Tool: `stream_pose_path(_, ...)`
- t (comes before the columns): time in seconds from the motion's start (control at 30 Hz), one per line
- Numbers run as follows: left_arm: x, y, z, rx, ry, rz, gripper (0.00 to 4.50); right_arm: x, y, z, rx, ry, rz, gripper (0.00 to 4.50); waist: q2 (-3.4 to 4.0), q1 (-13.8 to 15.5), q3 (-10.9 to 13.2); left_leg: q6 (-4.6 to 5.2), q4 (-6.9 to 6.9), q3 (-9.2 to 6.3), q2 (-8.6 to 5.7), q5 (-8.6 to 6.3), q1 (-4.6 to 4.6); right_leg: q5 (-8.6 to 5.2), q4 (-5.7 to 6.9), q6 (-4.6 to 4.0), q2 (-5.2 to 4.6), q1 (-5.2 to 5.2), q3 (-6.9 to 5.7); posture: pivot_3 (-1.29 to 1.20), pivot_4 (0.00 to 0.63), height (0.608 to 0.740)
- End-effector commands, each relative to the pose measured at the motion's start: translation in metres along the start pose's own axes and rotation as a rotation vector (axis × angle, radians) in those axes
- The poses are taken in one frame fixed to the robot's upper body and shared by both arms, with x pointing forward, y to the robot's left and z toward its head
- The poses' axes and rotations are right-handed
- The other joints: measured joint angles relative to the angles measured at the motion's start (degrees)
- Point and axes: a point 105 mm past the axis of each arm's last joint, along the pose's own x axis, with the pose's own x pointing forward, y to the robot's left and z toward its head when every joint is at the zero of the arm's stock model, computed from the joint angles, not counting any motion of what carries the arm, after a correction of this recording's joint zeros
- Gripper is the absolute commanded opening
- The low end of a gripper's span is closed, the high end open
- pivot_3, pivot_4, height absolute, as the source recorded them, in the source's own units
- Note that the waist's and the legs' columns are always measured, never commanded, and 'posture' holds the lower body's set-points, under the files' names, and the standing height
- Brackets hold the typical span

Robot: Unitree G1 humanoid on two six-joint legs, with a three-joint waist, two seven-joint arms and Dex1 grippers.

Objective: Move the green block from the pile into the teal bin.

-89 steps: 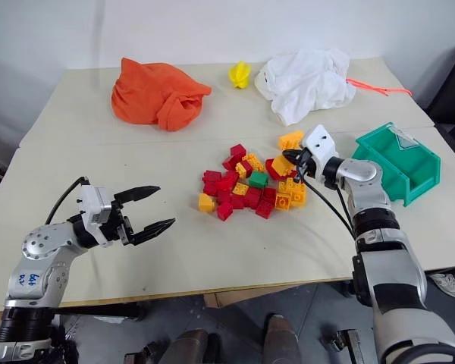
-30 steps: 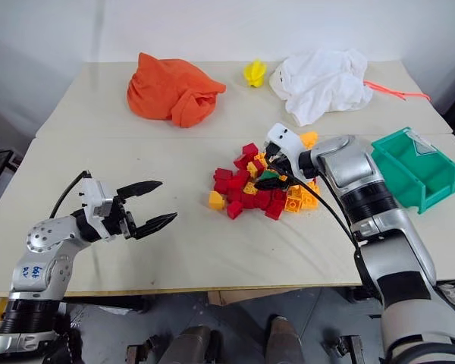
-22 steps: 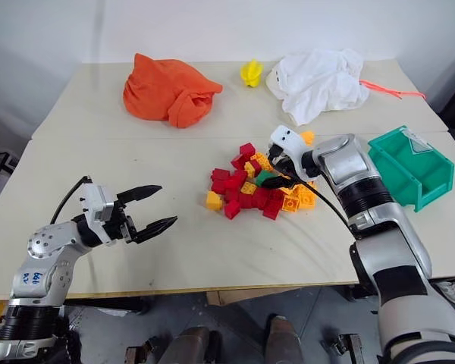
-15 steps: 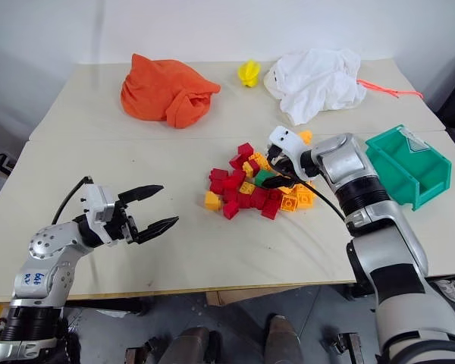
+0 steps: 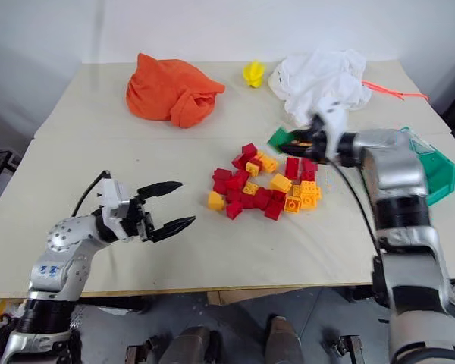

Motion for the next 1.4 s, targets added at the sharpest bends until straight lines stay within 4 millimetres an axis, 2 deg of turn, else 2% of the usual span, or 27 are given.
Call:
stream_pose_path(0.03, 0.016, 0.002, 0.018, 0.047, -0.076, -0.017, 4.50, -0.065, -0.048, 0.012, -0.024, -0.058, -0.328, 1.58, 0.00, 0.6, 0.0, 0.00, 0.03, 0.03, -0.05, 0.00, 0.01, 0.00, -0.04, 0.01, 0.01, 0.04, 0.00, 0.00, 0.150, 0.740)
stream_pose_path(0.13, 0.026, 0.003, 0.019, 0.038, -0.097, -0.030, 4.50, -0.109, -0.078, -0.002, 0.018, -0.022, -0.565, 1.58, 0.01, 0.9, 0.0, 0.01, 0.02, 0.27, -0.12, 0.00, 0.06, 0.02, -0.06, 0.03, 0.04, 0.04, 0.06, 0.00, 0.150, 0.740)
stream_pose_path(0.2, 0.031, 0.002, 0.019, 0.033, -0.102, -0.049, 4.50, -0.131, -0.091, -0.016, -0.001, 0.038, -0.673, 1.58, 0.02, 0.7, 0.0, 0.01, 0.00, 0.57, -0.08, 0.01, 0.13, 0.02, -0.04, 0.03, 0.06, 0.03, 0.08, 0.00, 0.150, 0.740)
stream_pose_path(0.33, 0.037, 0.004, 0.017, 0.034, -0.101, -0.063, 4.50, -0.149, -0.105, -0.038, -0.011, 0.120, -0.788, 1.58, 0.02, -0.3, 0.0, 0.03, -0.03, 1.08, 0.01, 0.02, 0.19, 0.01, -0.05, 0.03, 0.10, 0.03, 0.13, 0.00, 0.150, 0.740)
stream_pose_path(0.5, 0.037, 0.007, 0.016, 0.039, -0.095, -0.061, 4.50, -0.147, -0.111, -0.058, 0.015, 0.191, -0.785, 1.58, 0.02, -0.5, 0.0, 0.06, -0.03, 1.14, 0.04, 0.04, 0.22, 0.02, -0.04, 0.03, 0.10, 0.03, 0.17, 0.00, 0.150, 0.740)
stream_pose_path(0.6, 0.035, 0.011, 0.014, 0.053, -0.080, -0.030, 4.50, -0.155, -0.122, -0.057, -0.016, 0.205, -0.839, 2.49, 0.03, -0.4, 0.0, 0.07, -0.02, 1.12, 0.16, 0.04, 0.20, 0.02, -0.06, 0.04, 0.08, 0.02, 0.19, 0.00, 0.150, 0.740)
stream_pose_path(0.77, 0.025, 0.014, 0.008, 0.060, -0.042, 0.015, 4.50, -0.146, -0.120, -0.047, -0.018, 0.146, -0.763, 4.02, 0.04, -0.3, 0.0, 0.12, -0.01, 1.07, 0.21, 0.07, 0.13, 0.05, -0.15, 0.09, 0.05, 0.03, 0.18, 0.00, 0.150, 0.740)
stream_pose_path(0.8, 0.021, 0.017, 0.006, 0.058, -0.030, 0.038, 4.50, -0.139, -0.114, -0.041, -0.033, 0.101, -0.700, 4.33, 0.04, -0.4, 0.0, 0.12, -0.02, 1.07, 0.21, 0.07, 0.14, 0.05, -0.14, 0.09, 0.06, 0.04, 0.18, 0.00, 0.150, 0.740)
stream_pose_path(0.83, 0.014, 0.023, 0.003, 0.046, -0.008, 0.081, 4.50, -0.126, -0.100, -0.028, -0.076, 0.015, -0.586, 4.43, 0.04, -0.4, 0.0, 0.12, -0.02, 1.07, 0.24, 0.07, 0.14, 0.05, -0.14, 0.09, 0.07, 0.04, 0.17, 0.00, 0.150, 0.740)
stream_pose_path(0.93, -0.005, 0.033, -0.001, 0.046, 0.041, 0.148, 4.50, -0.105, -0.060, -0.012, -0.130, -0.103, -0.322, 4.43, 0.04, -0.4, 0.0, 0.12, -0.03, 1.05, 0.27, 0.08, 0.14, 0.05, -0.14, 0.10, 0.10, 0.03, 0.14, 0.00, 0.150, 0.740)
stream_pose_path(0.97, -0.008, 0.034, -0.002, 0.052, 0.049, 0.152, 4.50, -0.102, -0.052, -0.012, -0.132, -0.109, -0.277, 4.43, 0.04, -0.4, 0.0, 0.12, -0.03, 1.05, 0.29, 0.07, 0.15, 0.05, -0.14, 0.10, 0.10, 0.03, 0.14, 0.00, 0.150, 0.740)
stream_pose_path(1.0, -0.015, 0.036, -0.004, 0.070, 0.078, 0.164, 4.50, -0.096, -0.034, -0.010, -0.145, -0.140, -0.176, 4.43, 0.04, -0.4, 0.0, 0.11, -0.03, 1.06, 0.31, 0.07, 0.16, 0.05, -0.12, 0.10, 0.11, 0.03, 0.15, 0.00, 0.150, 0.740)
stream_pose_path(1.07, -0.030, 0.040, -0.007, 0.093, 0.129, 0.192, 4.50, -0.095, -0.004, 0.007, -0.105, -0.336, -0.004, 4.43, 0.04, -0.3, 0.0, 0.12, -0.02, 1.05, 0.29, 0.07, 0.17, 0.06, -0.13, 0.11, 0.09, 0.05, 0.15, 0.00, 0.150, 0.740)
stream_pose_path(1.1, -0.036, 0.041, -0.009, 0.101, 0.153, 0.204, 4.50, -0.094, 0.002, 0.006, -0.093, -0.353, 0.022, 4.43, 0.04, -0.3, 0.0, 0.11, -0.01, 0.94, 0.33, 0.07, 0.20, 0.06, -0.15, 0.10, 0.11, 0.12, 0.07, 0.00, 0.150, 0.740)
stream_pose_path(1.2, -0.058, 0.041, -0.015, 0.135, 0.237, 0.225, 4.50, -0.087, 0.028, -0.025, -0.019, -0.210, 0.155, 4.43, 0.04, 0.2, 0.0, 0.11, 0.02, 0.63, 0.26, 0.07, 0.19, 0.06, -0.13, 0.11, 0.06, 0.15, 0.09, 0.00, 0.150, 0.740)
stream_pose_path(1.27, -0.066, 0.040, -0.017, 0.134, 0.253, 0.232, 4.50, -0.085, 0.049, -0.049, -0.039, -0.099, 0.260, 4.43, 0.04, 0.8, 0.0, 0.11, 0.02, 0.35, 0.23, 0.07, 0.16, 0.06, -0.18, 0.11, 0.05, 0.14, 0.09, 0.00, 0.150, 0.740)
stream_pose_path(1.4, -0.078, 0.038, -0.024, 0.133, 0.289, 0.261, 4.50, -0.085, 0.074, -0.085, -0.042, -0.004, 0.351, 4.43, 0.04, 1.2, 0.0, 0.11, 0.04, 0.35, 0.19, 0.07, 0.18, 0.07, -0.14, 0.11, 0.03, 0.14, 0.14, 0.00, 0.150, 0.740)
